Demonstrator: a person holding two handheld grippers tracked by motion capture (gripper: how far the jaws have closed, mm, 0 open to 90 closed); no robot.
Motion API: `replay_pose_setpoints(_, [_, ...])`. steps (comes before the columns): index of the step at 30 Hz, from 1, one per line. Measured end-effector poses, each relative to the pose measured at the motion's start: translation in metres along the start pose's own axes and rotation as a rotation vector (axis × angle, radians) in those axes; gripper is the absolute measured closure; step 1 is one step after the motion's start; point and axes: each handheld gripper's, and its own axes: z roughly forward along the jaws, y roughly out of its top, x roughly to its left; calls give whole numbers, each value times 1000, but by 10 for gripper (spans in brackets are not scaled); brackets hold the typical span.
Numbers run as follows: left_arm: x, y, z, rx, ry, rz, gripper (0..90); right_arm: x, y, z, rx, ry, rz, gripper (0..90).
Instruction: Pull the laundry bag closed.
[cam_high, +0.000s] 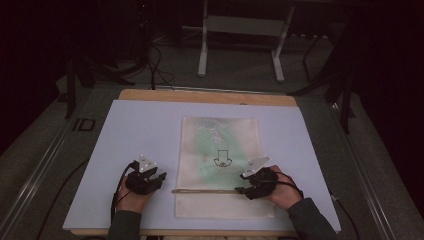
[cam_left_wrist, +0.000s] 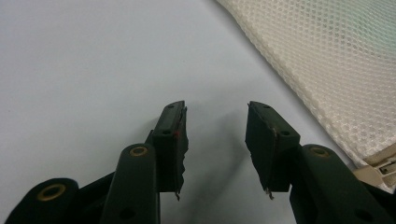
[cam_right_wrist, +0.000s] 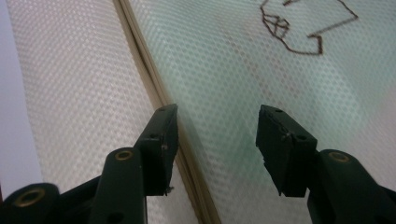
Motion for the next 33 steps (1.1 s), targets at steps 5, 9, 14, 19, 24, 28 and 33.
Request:
replay_pose_setpoints(5, [-1, 0, 0, -2, -3, 6, 575, 3, 9, 6, -11, 14, -16, 491])
replay_pose_setpoints(9, [-1, 0, 0, -4, -5, 8, 575, 6, 17, 11, -9, 30, -34, 492])
replay_pose_setpoints(14, [-1, 1, 1, -4, -7, 9, 575, 9, 24, 15, -19, 40, -49, 494])
replay_pose_setpoints(19, [-1, 0, 1, -4, -6, 13, 575, 14, 34, 21, -19, 53, -71, 495])
replay_pose_setpoints(24, [-1, 0, 2, -5, -8, 16, 574, 17, 41, 27, -18, 68, -82, 494])
replay_pose_setpoints(28, [-1, 0, 2, -4, -10, 19, 574, 19, 47, 31, -21, 79, -98, 497])
replay_pose_setpoints(33, [-1, 0, 1, -5, -10, 18, 573, 23, 54, 35, -20, 87, -110, 502])
